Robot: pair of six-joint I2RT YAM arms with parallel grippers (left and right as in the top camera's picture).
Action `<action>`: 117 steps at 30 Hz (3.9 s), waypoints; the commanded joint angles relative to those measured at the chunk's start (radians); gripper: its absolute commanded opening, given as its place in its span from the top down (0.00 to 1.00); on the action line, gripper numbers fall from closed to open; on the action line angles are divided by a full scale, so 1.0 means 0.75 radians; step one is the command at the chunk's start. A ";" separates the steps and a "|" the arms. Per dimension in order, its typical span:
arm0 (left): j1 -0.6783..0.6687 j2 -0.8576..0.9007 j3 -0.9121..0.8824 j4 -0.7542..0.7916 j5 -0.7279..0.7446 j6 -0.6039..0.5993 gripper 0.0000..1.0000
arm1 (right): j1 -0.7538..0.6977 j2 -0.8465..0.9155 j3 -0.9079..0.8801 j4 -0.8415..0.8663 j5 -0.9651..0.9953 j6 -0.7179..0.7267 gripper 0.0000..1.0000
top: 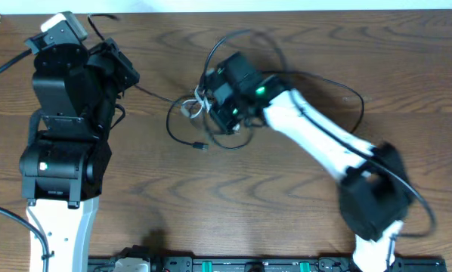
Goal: Untangle cables
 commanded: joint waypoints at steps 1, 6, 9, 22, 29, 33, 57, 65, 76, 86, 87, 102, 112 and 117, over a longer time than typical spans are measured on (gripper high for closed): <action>0.007 0.040 0.006 -0.031 -0.016 -0.008 0.73 | -0.034 -0.219 0.092 -0.017 -0.004 0.068 0.99; 0.007 0.106 0.006 -0.104 -0.015 -0.008 0.67 | -0.128 -0.412 0.094 -0.019 0.112 0.166 0.99; 0.006 0.137 0.006 -0.137 -0.011 -0.008 0.65 | -0.211 -0.491 0.094 -0.019 0.126 0.237 0.99; 0.005 0.227 0.006 -0.202 0.524 0.351 0.54 | -0.439 -0.536 0.094 -0.049 0.051 0.386 0.99; 0.003 0.348 0.006 -0.239 0.857 0.413 0.50 | -0.439 -0.535 0.094 -0.080 0.051 0.386 0.99; -0.032 0.442 0.006 -0.209 0.958 0.413 0.49 | -0.439 -0.535 0.094 -0.084 0.051 0.385 0.99; -0.393 0.652 0.001 0.429 1.103 0.537 0.42 | -0.459 -0.534 0.094 -0.153 0.074 0.370 0.99; -0.408 0.759 0.001 0.578 1.062 0.556 0.42 | -0.459 -0.534 0.094 -0.154 0.051 0.369 0.99; -0.408 0.828 0.001 0.720 1.104 0.526 0.46 | -0.459 -0.534 0.094 -0.168 0.050 0.356 0.99; -0.414 0.829 0.001 0.745 1.102 0.526 0.52 | -0.459 -0.534 0.094 -0.179 0.031 0.356 0.99; -0.415 0.829 0.001 0.753 1.103 0.526 0.52 | -0.459 -0.534 0.094 -0.179 0.025 0.356 0.99; -0.437 0.828 0.001 0.768 0.977 0.520 0.92 | -0.481 -0.534 0.094 -0.207 0.067 0.416 0.99; -0.344 0.764 0.001 0.522 0.974 0.487 0.93 | -0.596 -0.516 0.084 -0.276 0.274 0.570 0.86; -0.328 0.643 0.001 0.496 0.951 0.492 0.92 | -0.616 -0.470 0.078 -0.339 0.282 0.558 0.69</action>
